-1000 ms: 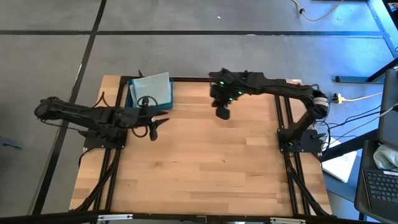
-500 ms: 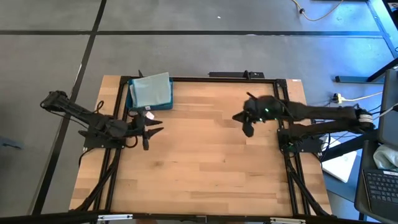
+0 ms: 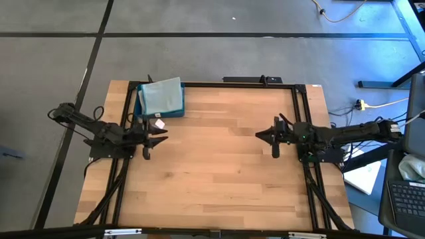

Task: Fold microfiber towels
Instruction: Return to Home Position

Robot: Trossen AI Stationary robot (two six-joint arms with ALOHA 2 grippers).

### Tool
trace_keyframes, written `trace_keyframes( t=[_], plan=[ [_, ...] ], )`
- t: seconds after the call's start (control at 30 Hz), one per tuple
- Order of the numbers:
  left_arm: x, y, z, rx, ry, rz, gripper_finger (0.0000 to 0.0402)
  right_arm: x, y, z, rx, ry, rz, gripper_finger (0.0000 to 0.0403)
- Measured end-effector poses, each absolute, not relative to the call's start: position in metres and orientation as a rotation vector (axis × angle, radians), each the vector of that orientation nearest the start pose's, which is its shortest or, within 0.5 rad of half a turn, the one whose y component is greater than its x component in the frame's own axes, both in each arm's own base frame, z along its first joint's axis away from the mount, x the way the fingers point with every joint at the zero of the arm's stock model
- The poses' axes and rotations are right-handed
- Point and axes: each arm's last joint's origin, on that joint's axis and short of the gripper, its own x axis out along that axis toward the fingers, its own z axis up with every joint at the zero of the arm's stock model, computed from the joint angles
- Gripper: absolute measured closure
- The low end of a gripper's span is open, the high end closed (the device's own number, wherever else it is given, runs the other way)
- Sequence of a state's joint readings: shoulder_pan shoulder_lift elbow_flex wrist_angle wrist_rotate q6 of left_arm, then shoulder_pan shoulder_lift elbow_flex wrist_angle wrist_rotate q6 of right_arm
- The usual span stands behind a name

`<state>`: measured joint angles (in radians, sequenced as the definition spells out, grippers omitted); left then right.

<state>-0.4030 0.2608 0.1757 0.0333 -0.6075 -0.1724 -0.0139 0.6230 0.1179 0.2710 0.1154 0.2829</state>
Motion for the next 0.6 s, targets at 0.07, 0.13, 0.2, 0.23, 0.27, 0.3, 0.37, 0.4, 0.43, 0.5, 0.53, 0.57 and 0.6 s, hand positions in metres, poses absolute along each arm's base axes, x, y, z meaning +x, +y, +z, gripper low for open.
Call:
trace_keyframes(
  t=[0.07,0.13,0.2,0.23,0.27,0.3,0.37,0.4,0.43,0.5,0.53,0.57,0.6],
  plan=[
    [0.102,-0.026,0.196,-0.158,0.013,0.205,0.0285,0.137,-0.004,0.159,0.27,0.167,-0.148,0.037],
    [0.101,-0.026,0.187,-0.171,-0.007,0.19,0.0285,0.132,-0.002,0.15,0.268,0.145,-0.139,0.037],
    [0.1,-0.025,0.181,-0.183,-0.03,0.179,0.0285,0.131,-0.001,0.15,0.264,0.157,-0.138,0.037],
    [0.1,-0.025,0.177,-0.186,-0.035,0.178,0.0285,0.13,-0.001,0.15,0.257,0.154,-0.135,0.037],
    [0.099,-0.025,0.174,-0.187,-0.035,0.178,0.0285,0.13,0.0,0.151,0.242,0.145,-0.129,0.037],
    [0.098,-0.025,0.171,-0.187,-0.037,0.177,0.0285,0.13,0.0,0.152,0.23,0.141,-0.123,0.037],
    [0.097,-0.024,0.169,-0.182,-0.034,0.175,0.0285,0.13,0.001,0.152,0.204,0.139,-0.115,0.037],
    [0.096,-0.024,0.169,-0.168,-0.032,0.167,0.0286,0.13,0.002,0.152,0.188,0.142,-0.109,0.037],
    [0.096,-0.024,0.17,-0.151,-0.039,0.151,0.0285,0.13,0.002,0.152,0.176,0.141,-0.103,0.037],
    [0.094,-0.025,0.172,-0.119,-0.06,0.101,0.0286,0.13,0.002,0.153,0.157,0.138,-0.093,0.037],
    [0.094,-0.025,0.173,-0.105,-0.07,0.073,0.0286,0.13,0.002,0.153,0.147,0.136,-0.091,0.037],
    [0.093,-0.026,0.174,-0.093,-0.08,0.042,0.0286,0.13,0.002,0.153,0.139,0.13,-0.089,0.037],
    [0.092,-0.026,0.175,-0.079,-0.092,0.014,0.0286,0.13,0.002,0.155,0.133,0.118,-0.085,0.037]
  ],
)
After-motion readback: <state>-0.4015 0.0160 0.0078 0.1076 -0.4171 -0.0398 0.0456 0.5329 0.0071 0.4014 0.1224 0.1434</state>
